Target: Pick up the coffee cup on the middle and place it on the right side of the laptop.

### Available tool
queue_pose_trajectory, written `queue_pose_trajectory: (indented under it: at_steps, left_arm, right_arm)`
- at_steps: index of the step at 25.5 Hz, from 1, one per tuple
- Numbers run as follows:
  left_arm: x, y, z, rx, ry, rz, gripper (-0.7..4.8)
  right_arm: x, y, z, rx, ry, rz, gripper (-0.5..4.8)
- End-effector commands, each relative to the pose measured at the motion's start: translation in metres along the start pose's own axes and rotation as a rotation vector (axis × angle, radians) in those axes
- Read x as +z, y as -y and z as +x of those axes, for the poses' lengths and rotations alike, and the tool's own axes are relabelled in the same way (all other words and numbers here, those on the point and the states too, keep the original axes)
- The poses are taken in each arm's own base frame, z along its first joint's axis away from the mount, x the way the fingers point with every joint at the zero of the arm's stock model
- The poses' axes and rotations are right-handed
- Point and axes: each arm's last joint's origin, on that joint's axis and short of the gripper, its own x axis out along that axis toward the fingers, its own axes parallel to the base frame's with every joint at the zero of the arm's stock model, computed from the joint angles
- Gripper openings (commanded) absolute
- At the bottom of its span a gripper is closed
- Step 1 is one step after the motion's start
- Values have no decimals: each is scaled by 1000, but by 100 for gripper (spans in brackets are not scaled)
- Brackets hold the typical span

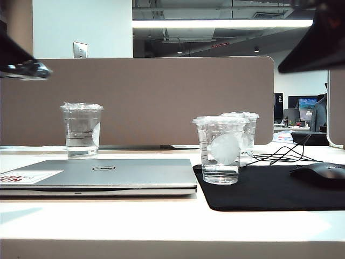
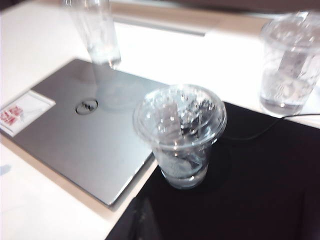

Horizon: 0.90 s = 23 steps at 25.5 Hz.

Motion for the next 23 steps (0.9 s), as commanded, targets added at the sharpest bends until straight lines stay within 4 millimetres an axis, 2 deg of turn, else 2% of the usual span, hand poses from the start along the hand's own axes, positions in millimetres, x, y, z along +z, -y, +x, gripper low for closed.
queue_pose_trajectory:
  at_steps: [1,5,14,23]
  left_arm:
    - [-5,-7,-13,90,70,5,-5]
    - [-16,-13,-27,263,152,18,-5]
    - [-30,-29,-50,521,271,49,-5]
    - [-40,-31,-49,575,284,48,-5]
  right_arm:
    - [6,-2,-8,6,58,30,-2]
    - [11,-2,-13,-34,115,107,-2]
    - [16,-2,-15,-34,167,66,-2]
    - [15,-2,-16,-24,155,153,-2]
